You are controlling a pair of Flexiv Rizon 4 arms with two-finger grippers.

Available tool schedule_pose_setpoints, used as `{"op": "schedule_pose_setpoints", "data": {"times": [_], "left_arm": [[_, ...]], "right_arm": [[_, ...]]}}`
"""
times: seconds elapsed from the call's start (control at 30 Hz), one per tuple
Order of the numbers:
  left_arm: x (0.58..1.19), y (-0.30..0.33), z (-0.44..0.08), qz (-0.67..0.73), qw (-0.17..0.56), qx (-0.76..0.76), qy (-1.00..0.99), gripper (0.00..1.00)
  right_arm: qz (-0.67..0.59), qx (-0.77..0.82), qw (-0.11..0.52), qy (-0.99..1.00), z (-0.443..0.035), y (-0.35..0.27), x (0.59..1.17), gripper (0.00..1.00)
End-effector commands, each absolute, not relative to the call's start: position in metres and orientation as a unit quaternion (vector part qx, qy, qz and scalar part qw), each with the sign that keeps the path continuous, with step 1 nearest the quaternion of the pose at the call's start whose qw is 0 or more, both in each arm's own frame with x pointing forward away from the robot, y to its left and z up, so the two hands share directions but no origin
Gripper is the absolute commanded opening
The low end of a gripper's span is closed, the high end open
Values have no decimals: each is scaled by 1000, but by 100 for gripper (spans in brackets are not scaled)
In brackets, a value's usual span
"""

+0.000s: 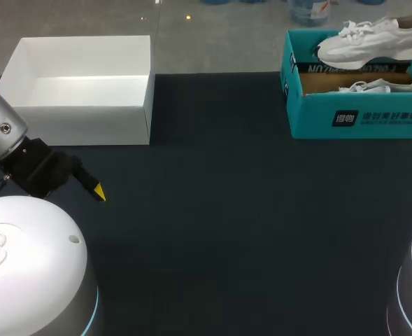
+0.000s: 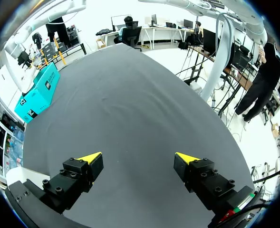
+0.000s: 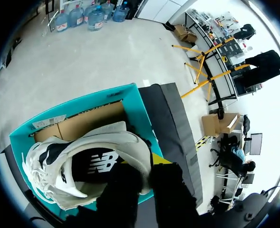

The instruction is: Take the shoe out of the shoebox, open the shoe tongue, remove and reinsert the insole, then place the shoe into the shoebox

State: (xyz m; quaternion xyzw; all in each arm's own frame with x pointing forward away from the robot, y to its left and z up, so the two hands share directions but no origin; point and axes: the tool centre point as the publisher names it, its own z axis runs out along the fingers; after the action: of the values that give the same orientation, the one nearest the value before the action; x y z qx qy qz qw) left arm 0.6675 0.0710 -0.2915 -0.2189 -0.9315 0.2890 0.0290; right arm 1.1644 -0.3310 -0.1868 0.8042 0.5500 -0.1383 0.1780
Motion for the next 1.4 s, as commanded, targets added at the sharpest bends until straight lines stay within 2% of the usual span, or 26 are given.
{"op": "schedule_pose_setpoints", "data": {"times": [0.03,0.97,1.4], "left_arm": [[669,71,-292,289,30,-219,-931,100],[669,71,-292,289,30,-219,-931,100],[669,71,-292,289,30,-219,-931,100]], "right_arm": [[-137,807,175,547,-191,-336,1178,0],[-122,820,188,527,-240,-349,1218,0],[-121,828,181,516,-273,-347,1217,0]]}}
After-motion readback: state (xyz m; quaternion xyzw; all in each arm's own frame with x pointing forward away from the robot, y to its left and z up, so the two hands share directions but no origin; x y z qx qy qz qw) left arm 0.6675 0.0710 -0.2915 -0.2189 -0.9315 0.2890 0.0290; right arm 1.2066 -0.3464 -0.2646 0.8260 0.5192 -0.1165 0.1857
